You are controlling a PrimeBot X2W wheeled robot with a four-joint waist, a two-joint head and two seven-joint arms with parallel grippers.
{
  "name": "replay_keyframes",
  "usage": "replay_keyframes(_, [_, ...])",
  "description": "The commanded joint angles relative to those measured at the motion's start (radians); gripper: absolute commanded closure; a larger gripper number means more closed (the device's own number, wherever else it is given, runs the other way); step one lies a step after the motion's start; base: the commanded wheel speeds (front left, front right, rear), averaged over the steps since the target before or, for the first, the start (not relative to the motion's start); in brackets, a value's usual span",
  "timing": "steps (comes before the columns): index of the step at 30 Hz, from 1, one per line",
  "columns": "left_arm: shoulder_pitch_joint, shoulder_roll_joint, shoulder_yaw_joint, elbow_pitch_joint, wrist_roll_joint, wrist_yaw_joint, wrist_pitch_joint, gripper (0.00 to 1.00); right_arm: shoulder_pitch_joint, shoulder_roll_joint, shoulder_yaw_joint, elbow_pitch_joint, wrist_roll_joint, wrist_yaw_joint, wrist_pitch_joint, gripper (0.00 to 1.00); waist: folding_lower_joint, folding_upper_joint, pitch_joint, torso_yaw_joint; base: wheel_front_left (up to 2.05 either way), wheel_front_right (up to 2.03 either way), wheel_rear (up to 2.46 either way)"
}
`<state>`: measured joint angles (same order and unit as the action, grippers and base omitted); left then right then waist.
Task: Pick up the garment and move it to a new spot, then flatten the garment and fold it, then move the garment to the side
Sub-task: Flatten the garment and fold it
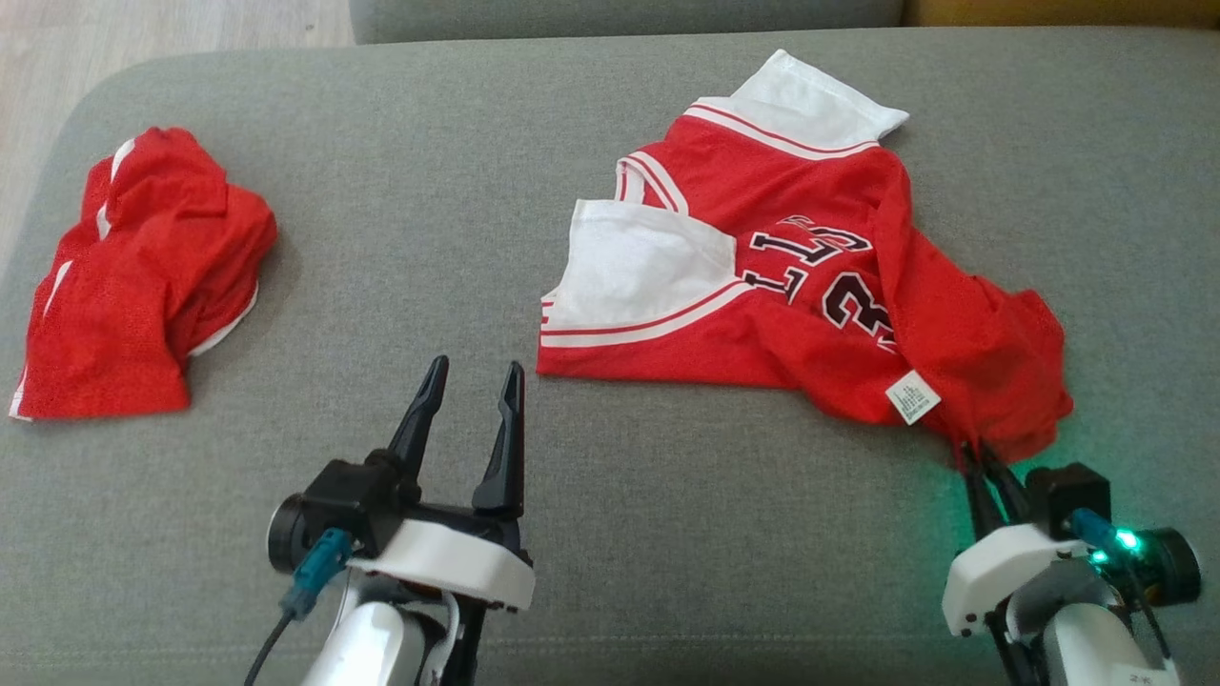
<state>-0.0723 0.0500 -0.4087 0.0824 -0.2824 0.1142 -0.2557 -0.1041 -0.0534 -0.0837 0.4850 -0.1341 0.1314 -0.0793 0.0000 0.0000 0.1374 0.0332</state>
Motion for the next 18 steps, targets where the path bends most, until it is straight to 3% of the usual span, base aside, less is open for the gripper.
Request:
replay_keyframes(1, [-0.05, 0.0, 0.03, -0.029, 0.013, -0.003, -0.006, 0.0, -0.034, -0.001, 0.016, -0.025, -0.007, -0.001, -0.013, 1.0, 0.0, 0.0, -0.001, 0.0, 0.0, 0.0, 0.0])
replay_keyframes(10, [-0.039, 0.0, 0.027, -0.023, 0.005, 0.001, -0.006, 0.0, -0.079, -0.016, -0.028, -0.114, -0.019, -0.001, -0.012, 1.0, 0.0, 0.0, -0.038, -0.009, 0.0, 0.0, 0.0])
replay_keyframes(14, [-0.032, 0.0, 0.018, -0.024, 0.0, 0.004, -0.006, 0.0, -0.14, -0.071, -0.05, -0.205, -0.002, -0.001, 0.045, 1.0, 0.0, 0.0, -0.052, -0.006, 0.0, 0.0, 0.0])
replay_keyframes(18, [-0.034, 0.0, 0.006, -0.031, -0.002, 0.003, -0.006, 0.0, -0.235, -0.168, -0.047, -0.247, 0.026, -0.001, 0.134, 1.0, 0.0, 0.0, -0.039, 0.007, 0.0, 0.0, 0.0])
